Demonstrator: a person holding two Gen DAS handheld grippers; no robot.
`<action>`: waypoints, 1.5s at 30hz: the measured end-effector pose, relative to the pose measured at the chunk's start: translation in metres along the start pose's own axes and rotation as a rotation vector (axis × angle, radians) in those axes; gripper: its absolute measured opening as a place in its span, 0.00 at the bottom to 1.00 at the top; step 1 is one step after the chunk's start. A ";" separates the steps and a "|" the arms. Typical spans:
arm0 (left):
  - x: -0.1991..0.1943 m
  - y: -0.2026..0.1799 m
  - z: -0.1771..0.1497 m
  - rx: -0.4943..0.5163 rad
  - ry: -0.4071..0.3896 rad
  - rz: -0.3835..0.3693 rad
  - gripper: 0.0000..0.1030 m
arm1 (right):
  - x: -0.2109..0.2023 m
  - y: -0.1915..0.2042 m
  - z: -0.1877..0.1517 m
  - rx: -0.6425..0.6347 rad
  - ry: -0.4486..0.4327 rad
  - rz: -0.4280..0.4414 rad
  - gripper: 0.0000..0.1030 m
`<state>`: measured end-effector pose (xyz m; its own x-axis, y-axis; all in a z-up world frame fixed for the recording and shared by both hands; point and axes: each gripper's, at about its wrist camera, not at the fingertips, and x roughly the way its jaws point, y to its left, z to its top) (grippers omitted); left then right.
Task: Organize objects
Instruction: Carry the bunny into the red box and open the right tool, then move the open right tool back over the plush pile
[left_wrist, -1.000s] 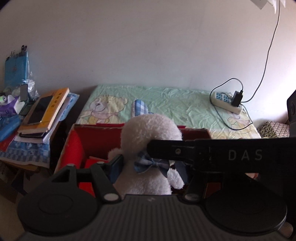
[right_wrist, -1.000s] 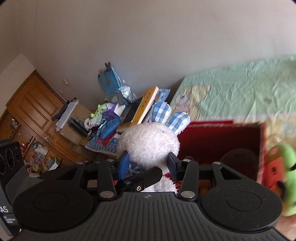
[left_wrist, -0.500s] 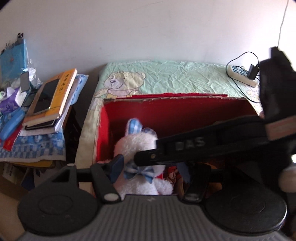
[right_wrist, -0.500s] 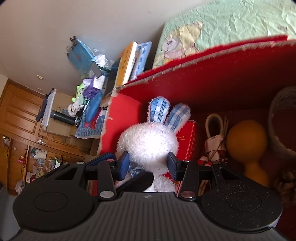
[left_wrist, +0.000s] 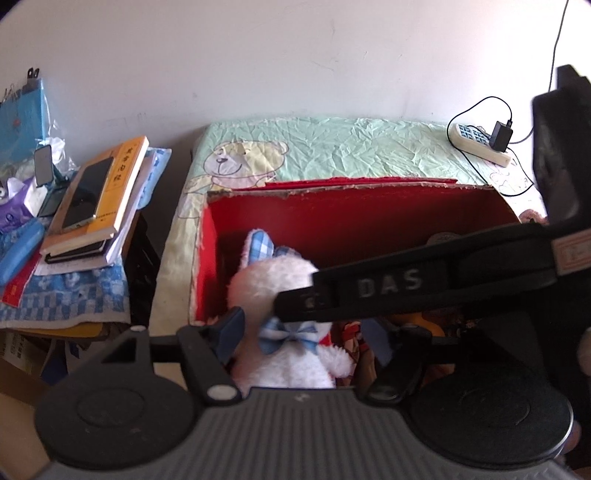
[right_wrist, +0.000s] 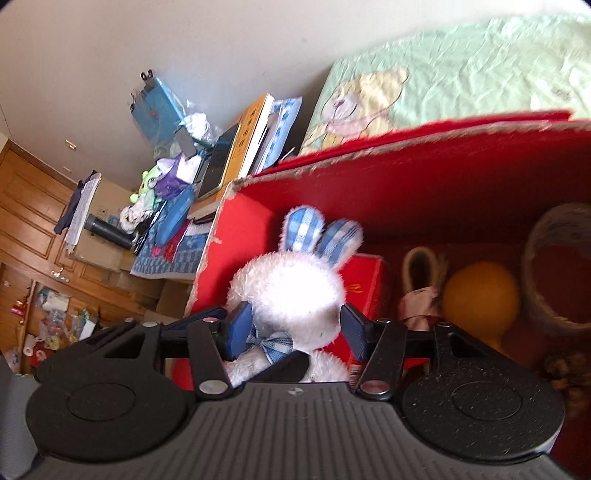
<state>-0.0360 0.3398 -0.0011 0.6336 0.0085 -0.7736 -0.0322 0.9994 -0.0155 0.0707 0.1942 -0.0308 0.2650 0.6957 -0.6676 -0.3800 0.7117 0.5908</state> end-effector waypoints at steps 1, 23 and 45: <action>0.000 -0.002 0.000 0.010 0.000 0.020 0.69 | -0.005 -0.002 0.000 -0.005 -0.014 -0.009 0.56; -0.040 -0.161 0.035 0.051 -0.082 -0.059 0.75 | -0.197 -0.112 -0.028 -0.009 -0.257 -0.094 0.54; 0.026 -0.334 0.024 0.109 0.077 -0.199 0.74 | -0.286 -0.243 -0.044 0.090 -0.319 -0.242 0.50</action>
<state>0.0102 0.0071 -0.0008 0.5583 -0.1877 -0.8082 0.1735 0.9789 -0.1075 0.0484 -0.1822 -0.0032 0.6041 0.4921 -0.6268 -0.1973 0.8545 0.4806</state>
